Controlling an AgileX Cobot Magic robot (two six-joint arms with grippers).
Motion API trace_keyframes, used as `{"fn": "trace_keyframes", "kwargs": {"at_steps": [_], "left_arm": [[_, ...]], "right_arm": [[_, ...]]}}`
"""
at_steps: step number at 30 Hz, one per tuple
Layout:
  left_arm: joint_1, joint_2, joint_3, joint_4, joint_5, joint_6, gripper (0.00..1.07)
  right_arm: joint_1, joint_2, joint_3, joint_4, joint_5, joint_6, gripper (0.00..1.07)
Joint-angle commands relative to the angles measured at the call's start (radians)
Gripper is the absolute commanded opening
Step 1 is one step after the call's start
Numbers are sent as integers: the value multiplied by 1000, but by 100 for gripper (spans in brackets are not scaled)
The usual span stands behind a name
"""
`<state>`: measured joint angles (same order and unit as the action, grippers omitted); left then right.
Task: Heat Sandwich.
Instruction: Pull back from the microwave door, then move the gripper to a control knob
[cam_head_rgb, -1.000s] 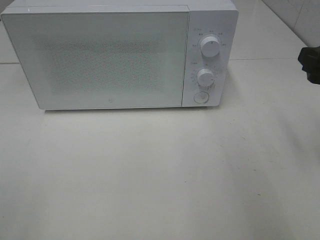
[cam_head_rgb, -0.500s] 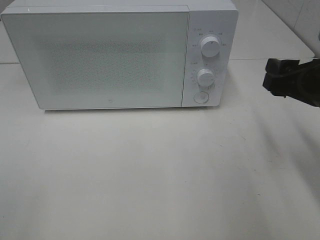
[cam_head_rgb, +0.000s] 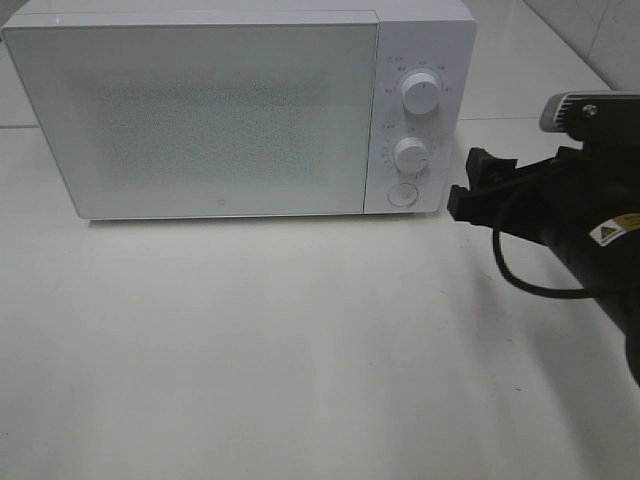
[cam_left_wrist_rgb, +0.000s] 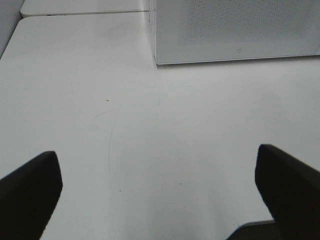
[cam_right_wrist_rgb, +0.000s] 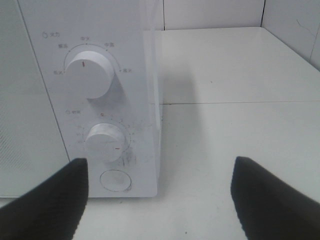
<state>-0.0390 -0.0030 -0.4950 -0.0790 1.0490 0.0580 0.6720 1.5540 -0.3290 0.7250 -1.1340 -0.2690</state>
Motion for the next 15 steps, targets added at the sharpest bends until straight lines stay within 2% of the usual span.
{"fn": "trace_keyframes", "kwargs": {"at_steps": [1,7,15], "left_arm": [[3,-23,3,-1,-12,0,98],[3,-23,3,-1,-12,0,98],[3,-23,3,-1,-12,0,98]], "right_arm": [[70,62,-51,76,-39,-52,76],[128,141,-128,157,-65,-97,76],[134,221,-232,189,-56,-108,76]]}}
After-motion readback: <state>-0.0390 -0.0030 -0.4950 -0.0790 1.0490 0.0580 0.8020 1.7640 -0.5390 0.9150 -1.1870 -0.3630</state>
